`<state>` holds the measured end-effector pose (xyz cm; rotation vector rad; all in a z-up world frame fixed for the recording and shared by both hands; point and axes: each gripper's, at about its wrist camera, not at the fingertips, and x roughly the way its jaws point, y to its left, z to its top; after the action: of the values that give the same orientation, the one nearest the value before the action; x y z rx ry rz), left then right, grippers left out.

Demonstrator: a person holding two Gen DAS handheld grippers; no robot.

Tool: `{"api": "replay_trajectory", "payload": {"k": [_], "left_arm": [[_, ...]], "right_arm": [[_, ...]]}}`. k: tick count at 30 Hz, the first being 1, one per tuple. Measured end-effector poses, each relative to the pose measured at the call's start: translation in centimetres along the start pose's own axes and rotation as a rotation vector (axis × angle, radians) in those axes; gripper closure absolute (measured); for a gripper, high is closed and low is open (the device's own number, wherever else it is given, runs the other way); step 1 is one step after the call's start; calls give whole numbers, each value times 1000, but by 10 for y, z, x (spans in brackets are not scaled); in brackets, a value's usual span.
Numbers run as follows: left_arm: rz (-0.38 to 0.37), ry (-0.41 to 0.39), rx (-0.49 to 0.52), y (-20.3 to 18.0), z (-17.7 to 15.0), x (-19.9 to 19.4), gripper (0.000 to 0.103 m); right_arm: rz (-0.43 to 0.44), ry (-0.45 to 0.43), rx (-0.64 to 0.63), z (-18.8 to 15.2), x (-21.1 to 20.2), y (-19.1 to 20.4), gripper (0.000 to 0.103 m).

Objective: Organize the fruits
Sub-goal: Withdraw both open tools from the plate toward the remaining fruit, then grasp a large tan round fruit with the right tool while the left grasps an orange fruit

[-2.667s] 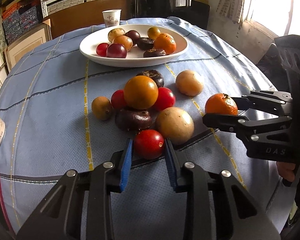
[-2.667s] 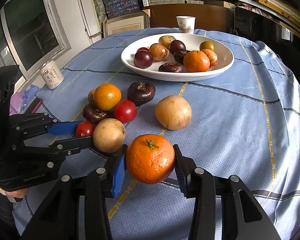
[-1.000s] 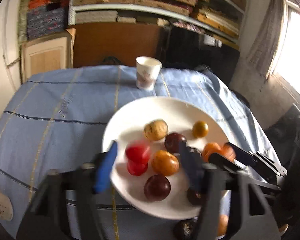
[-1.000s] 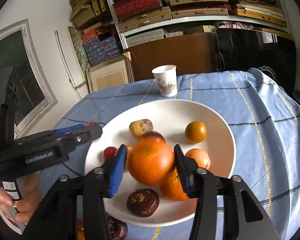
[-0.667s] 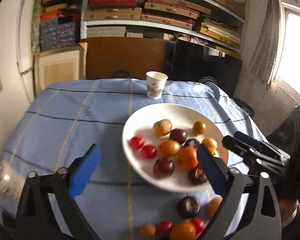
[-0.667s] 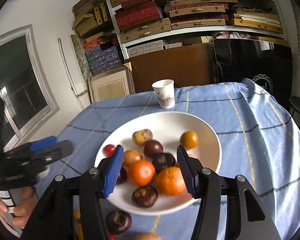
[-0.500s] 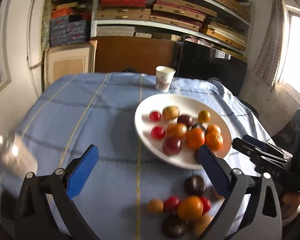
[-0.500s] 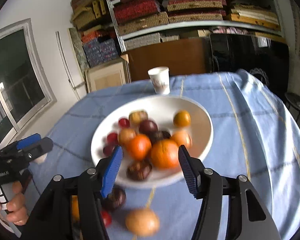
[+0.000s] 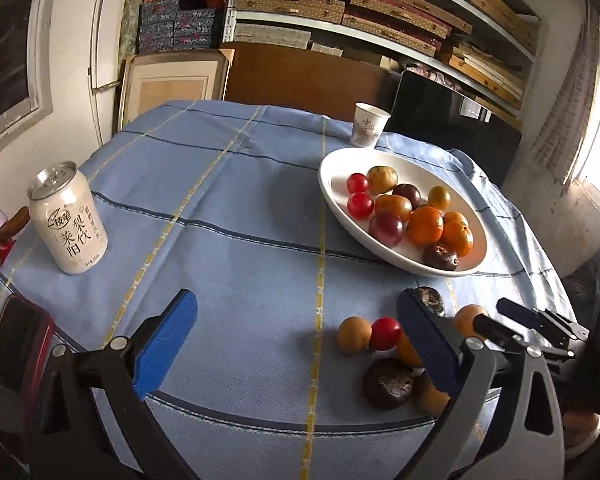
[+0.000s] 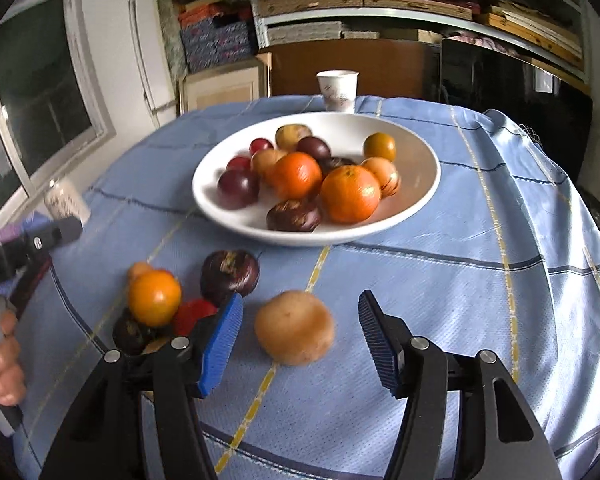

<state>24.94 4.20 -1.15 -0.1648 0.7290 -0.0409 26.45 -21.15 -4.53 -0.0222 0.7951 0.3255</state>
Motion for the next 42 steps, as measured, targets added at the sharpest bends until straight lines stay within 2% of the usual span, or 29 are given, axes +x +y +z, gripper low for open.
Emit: {"api": "replay_trajectory", "payload": {"k": [14, 25, 40, 42], "left_arm": [[15, -14, 63, -14, -1, -6, 5], [17, -5, 57, -12, -1, -5, 5], [18, 0, 67, -14, -2, -4, 5], [21, 0, 69, -13, -3, -3, 5]], "right_arm": [[5, 70, -20, -8, 9, 7, 42], [5, 96, -15, -9, 15, 6, 42], [-4, 107, -16, -9, 19, 8, 52], [-10, 106, -12, -9, 19, 7, 56]]}}
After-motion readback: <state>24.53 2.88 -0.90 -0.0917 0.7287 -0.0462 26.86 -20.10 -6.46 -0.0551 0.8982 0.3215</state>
